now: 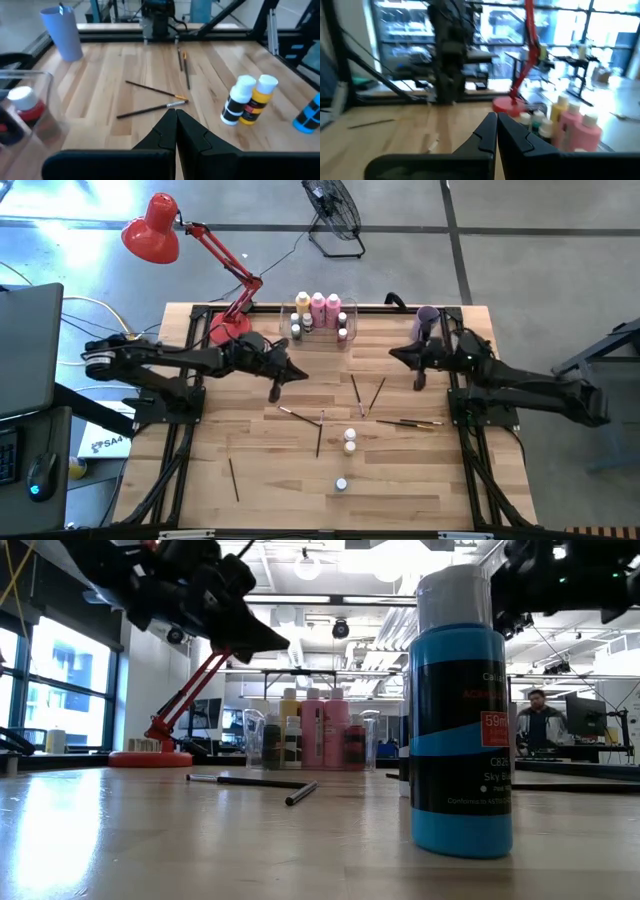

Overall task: Pick & Place Paint Supplies
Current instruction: Put the small white paint bottle into the transparent bin

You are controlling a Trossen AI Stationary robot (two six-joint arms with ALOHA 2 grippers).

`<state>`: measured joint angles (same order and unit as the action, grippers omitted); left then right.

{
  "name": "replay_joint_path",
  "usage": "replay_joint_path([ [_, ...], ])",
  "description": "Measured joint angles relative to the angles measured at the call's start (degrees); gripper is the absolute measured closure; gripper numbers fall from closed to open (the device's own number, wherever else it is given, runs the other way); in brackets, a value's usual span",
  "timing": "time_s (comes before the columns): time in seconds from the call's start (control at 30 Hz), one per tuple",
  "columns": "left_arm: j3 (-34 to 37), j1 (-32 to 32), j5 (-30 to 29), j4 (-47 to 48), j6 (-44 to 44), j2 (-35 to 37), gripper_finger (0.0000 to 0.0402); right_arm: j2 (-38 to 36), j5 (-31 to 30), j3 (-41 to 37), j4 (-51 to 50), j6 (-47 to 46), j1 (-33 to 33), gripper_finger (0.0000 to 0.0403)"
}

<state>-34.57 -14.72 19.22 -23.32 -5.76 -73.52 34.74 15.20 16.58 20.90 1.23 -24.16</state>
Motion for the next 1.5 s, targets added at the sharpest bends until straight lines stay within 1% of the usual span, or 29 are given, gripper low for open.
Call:
replay_joint_path([
  [0.1, -2.2, 0.7, 0.2, 0.3, -1.8, -2.5, 0.0402, -3.5, 3.2, -1.2, 0.4, 0.0, -1.2, 0.0399],
  [0.3, -7.0, 4.0, 1.3, 0.1, -5.7, -8.0, 0.0402, -7.8, 3.2, -3.8, -0.5, 0.4, -3.7, 0.0399],
  [0.43, -9.4, 6.3, 1.2, 0.3, -7.5, -11.4, 0.0402, -8.5, 3.2, -3.8, -0.4, 0.1, -4.6, 0.0399],
  [0.57, -12.5, 8.5, -1.1, 1.0, -9.4, -15.6, 0.0398, -8.5, 3.4, -3.8, -0.5, 0.1, -4.5, 0.0399],
  [0.63, -14.4, 9.4, -1.8, 0.7, -10.6, -18.0, 0.0385, -8.5, 3.4, -3.8, -0.5, -0.1, -4.5, 0.0399],
  [0.7, -16.4, 9.7, -1.8, 1.0, -10.7, -20.1, 0.0363, -8.5, 3.4, -3.8, -0.5, -0.1, -4.5, 0.0399],
  [0.77, -18.5, 10.0, -1.8, 0.6, -10.6, -22.3, 0.0334, -8.5, 3.4, -3.8, -0.5, -0.1, -4.5, 0.0399],
  [0.9, -21.5, 9.9, -1.0, 2.9, -10.7, -24.6, 0.0270, -8.5, 3.4, -3.8, -0.5, -0.1, -4.5, 0.0399],
  [1.0, -22.2, 9.9, 4.6, 4.2, -10.6, -25.6, 0.0228, -8.5, 3.4, -3.8, -0.5, 0.0, -4.5, 0.0399],
  [1.1, -22.3, 10.3, 9.6, 4.5, -11.4, -26.2, 0.0196, -8.5, 3.3, -3.8, -0.5, 0.1, -4.5, 0.0399],
  [1.2, -22.3, 11.1, 9.7, 5.8, -15.5, -26.2, 0.0182, -8.5, 3.3, -3.8, -0.5, 0.1, -4.5, 0.0399],
  [1.33, -22.3, 12.7, 6.7, 4.3, -19.2, -26.2, 0.0184, -8.5, 3.3, -3.8, -0.4, 0.1, -4.5, 0.0399],
  [1.5, -22.3, 13.8, 5.4, 3.7, -18.2, -26.2, 0.0190, -8.5, 3.8, -3.8, -0.4, -0.1, -4.5, 0.0399],
])
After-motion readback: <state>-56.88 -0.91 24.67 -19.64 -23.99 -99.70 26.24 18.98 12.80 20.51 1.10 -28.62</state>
